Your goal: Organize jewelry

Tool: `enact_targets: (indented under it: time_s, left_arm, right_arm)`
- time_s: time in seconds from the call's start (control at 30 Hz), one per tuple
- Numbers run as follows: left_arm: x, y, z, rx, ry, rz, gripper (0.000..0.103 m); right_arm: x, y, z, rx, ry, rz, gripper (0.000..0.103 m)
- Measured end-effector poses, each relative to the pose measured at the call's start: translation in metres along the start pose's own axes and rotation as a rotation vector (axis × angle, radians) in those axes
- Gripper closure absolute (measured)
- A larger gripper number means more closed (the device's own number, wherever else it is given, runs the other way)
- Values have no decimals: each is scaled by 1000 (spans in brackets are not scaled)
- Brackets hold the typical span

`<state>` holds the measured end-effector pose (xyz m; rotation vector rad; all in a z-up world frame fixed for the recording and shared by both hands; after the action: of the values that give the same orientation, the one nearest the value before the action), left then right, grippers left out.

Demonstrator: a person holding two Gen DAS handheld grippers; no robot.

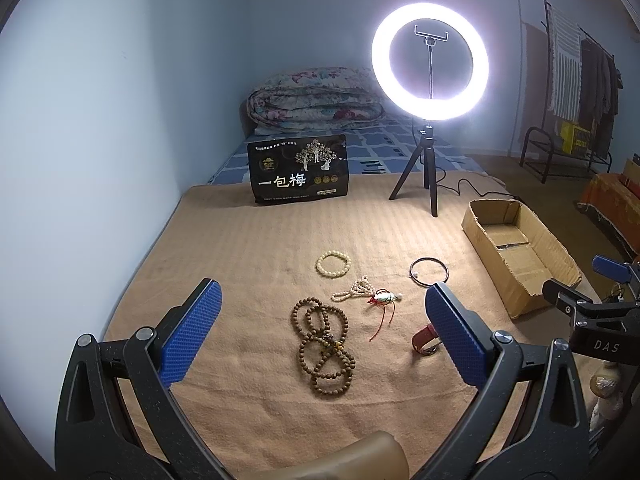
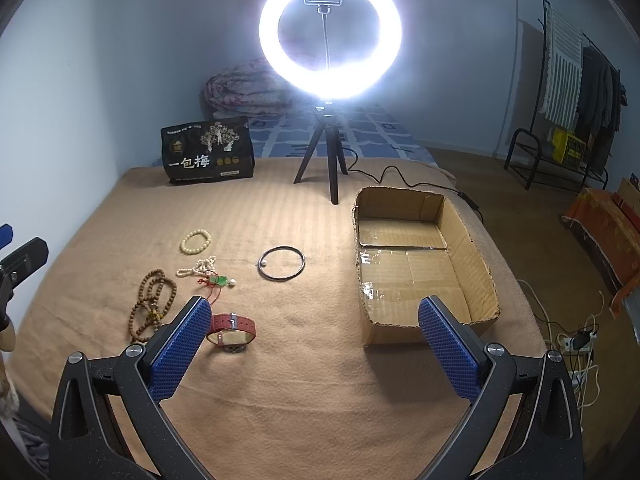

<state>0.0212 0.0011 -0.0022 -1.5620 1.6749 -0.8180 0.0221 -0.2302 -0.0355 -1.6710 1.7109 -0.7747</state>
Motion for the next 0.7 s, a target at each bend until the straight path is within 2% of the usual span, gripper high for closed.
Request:
enact_targets:
  time_s: [0.7]
  left_arm:
    - [2,2,-3,3,-5,-1,0]
  right_arm:
    - [1,3,1,-9,-4,-1,0]
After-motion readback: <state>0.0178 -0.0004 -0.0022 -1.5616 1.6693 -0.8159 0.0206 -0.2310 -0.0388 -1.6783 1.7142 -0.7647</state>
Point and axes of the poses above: each gripper's, at about its wrist camera, not at the fingertips, and z roughly the way its jaws point, x to its right, y to its underside, the point moved 2 cm from there along z, roughly the way its jaws point, and after that the axes turned 2 degrees about z, right-handed, at the moved point
